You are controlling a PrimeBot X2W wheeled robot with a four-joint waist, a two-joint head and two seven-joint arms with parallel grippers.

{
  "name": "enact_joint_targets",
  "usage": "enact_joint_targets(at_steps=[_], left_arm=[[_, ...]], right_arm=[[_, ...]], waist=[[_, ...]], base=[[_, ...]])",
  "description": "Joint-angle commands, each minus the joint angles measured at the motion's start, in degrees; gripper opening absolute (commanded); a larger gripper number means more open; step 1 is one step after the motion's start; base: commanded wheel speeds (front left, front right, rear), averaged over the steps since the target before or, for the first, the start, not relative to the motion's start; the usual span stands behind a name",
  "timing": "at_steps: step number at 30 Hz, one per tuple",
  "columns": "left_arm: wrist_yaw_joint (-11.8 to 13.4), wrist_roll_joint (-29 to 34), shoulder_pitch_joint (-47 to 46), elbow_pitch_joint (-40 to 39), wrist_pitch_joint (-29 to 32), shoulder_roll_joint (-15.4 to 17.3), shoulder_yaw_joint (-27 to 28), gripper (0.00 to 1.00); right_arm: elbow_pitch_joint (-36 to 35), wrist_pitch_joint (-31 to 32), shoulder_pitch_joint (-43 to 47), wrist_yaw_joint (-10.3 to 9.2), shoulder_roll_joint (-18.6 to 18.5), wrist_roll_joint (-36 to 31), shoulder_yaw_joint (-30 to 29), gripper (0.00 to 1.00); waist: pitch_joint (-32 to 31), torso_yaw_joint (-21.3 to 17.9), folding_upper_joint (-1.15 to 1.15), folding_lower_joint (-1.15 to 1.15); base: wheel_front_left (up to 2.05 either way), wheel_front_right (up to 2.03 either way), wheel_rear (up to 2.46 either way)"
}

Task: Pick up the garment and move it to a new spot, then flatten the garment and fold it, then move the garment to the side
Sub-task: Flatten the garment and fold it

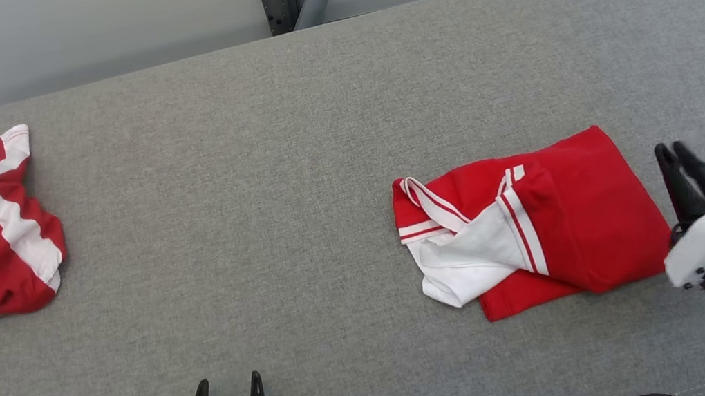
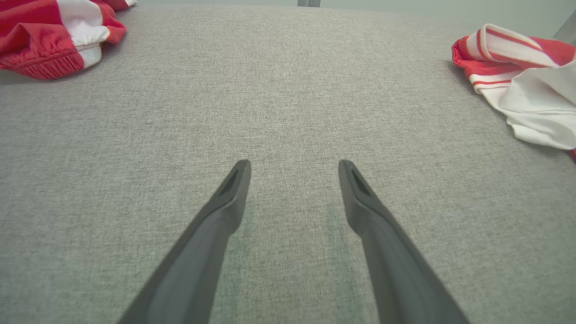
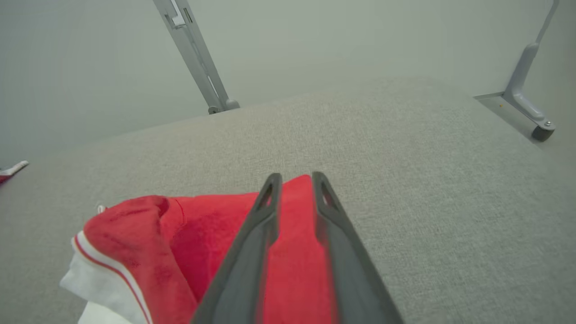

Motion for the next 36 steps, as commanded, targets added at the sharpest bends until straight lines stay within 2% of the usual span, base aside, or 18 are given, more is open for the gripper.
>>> enact_joint_targets(at_steps=[1, 7, 9, 10, 11, 13, 17, 26, 33, 36], left_arm=[[-0.3, 0.0, -1.2, 0.5, -0.2, 0.1, -0.1, 1.0], [-0.8, -0.3, -3.3, 1.7, -0.2, 0.1, -1.6, 1.0], [-0.8, -0.6, -3.8, 2.0, -0.2, 0.2, -2.2, 1.0], [-0.8, -0.6, -3.8, 2.0, -0.2, 0.2, -2.2, 1.0], [-0.6, -1.1, -3.9, 2.1, -0.2, 0.2, -2.7, 1.0], [-0.3, -1.3, -3.9, 2.1, -0.2, 0.2, -2.8, 1.0], [0.5, -2.2, -2.9, 1.6, -0.2, 0.1, -2.4, 1.0], [1.3, -3.1, -2.1, 0.7, -0.2, 0.1, -2.0, 1.0], [1.6, -2.8, -1.2, 0.3, -0.2, 0.1, -0.8, 1.0], [1.4, -2.4, -0.9, 0.2, -0.2, 0.1, -0.3, 1.0]], right_arm=[[5.9, -2.2, -3.6, 0.02, -1.9, -3.0, 3.3, 0.0], [26.2, -6.8, -13.3, -0.03, -2.8, -3.1, 12.0, 0.0], [30.6, -7.7, -15.1, -0.02, -3.3, -2.4, 15.5, 0.0], [30.6, -7.7, -15.1, -0.02, -3.3, -2.4, 15.5, 0.0], [33.0, -9.1, -16.4, -0.02, -4.0, -1.1, 19.5, 0.0], [33.6, -10.1, -16.8, -0.02, -4.3, 0.1, 21.2, 0.0], [32.5, -12.0, -16.3, -0.03, -6.8, 4.9, 30.7, 0.0], [23.1, -15.1, -14.2, -0.03, -14.9, 13.7, 47.1, 0.0], [17.6, -15.0, -12.8, -0.03, -17.6, 18.7, 55.2, 0.0], [18.1, -16.8, -12.5, -0.03, -18.0, 19.1, 55.1, 0.0]], waist=[[-0.1, -0.2, 0.69, 0.0], [-0.2, 1.4, 0.69, 0.0], [-0.1, 2.5, 0.69, 0.0], [-0.1, 2.5, 0.69, 0.0], [0.1, 3.5, 0.69, 0.0], [0.0, 3.9, 0.69, 0.0], [0.0, 5.0, 0.69, 0.0], [-0.6, 5.8, 0.69, 0.0], [-2.3, 4.6, 0.69, 0.0], [-3.4, 3.7, 0.69, 0.0]], base=[[0.0, 0.0, 0.0], [0.0, 0.0, 0.0], [0.0, 0.0, 0.0], [0.0, 0.0, 0.0], [0.0, 0.0, 0.0], [0.0, 0.0, 0.0], [0.0, 0.0, 0.0], [0.0, 0.0, 0.0], [0.0, 0.0, 0.0], [0.0, 0.0, 0.0]])
